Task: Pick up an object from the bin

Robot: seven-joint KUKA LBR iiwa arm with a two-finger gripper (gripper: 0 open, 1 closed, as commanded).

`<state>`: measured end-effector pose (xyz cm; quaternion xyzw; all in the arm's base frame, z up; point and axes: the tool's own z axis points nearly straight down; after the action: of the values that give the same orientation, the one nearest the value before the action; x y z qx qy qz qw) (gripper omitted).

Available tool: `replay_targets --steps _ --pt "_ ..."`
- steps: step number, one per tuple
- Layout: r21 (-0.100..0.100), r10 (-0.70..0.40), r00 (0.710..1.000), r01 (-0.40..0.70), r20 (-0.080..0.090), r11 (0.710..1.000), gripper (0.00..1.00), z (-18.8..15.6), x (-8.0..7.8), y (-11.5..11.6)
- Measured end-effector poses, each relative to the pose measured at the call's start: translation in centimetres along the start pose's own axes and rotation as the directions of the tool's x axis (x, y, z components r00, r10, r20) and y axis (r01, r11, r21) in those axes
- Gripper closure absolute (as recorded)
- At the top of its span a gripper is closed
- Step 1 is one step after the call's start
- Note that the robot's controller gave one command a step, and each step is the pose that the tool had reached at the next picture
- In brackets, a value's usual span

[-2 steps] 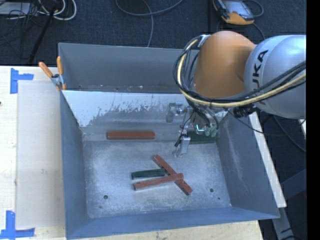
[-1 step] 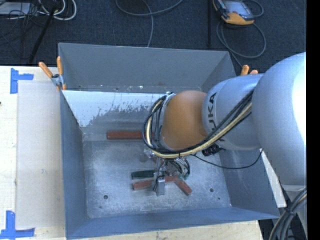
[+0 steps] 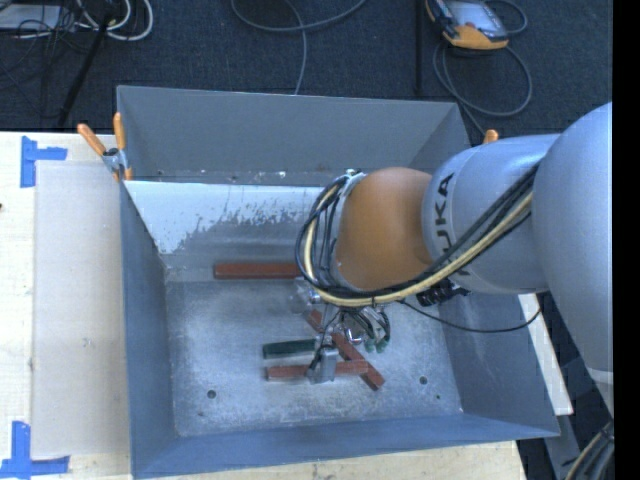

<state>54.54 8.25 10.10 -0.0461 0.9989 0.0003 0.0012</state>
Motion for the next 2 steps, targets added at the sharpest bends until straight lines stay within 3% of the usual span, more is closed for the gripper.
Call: replay_targets --steps 1,2 --pt "0.0 0.113 0.994 -0.113 -0.004 0.994 0.0 0.2 0.5 -0.6" --pt "0.001 0.194 0.981 -0.194 -0.01 0.981 0.0 3.2 1.1 -0.3"
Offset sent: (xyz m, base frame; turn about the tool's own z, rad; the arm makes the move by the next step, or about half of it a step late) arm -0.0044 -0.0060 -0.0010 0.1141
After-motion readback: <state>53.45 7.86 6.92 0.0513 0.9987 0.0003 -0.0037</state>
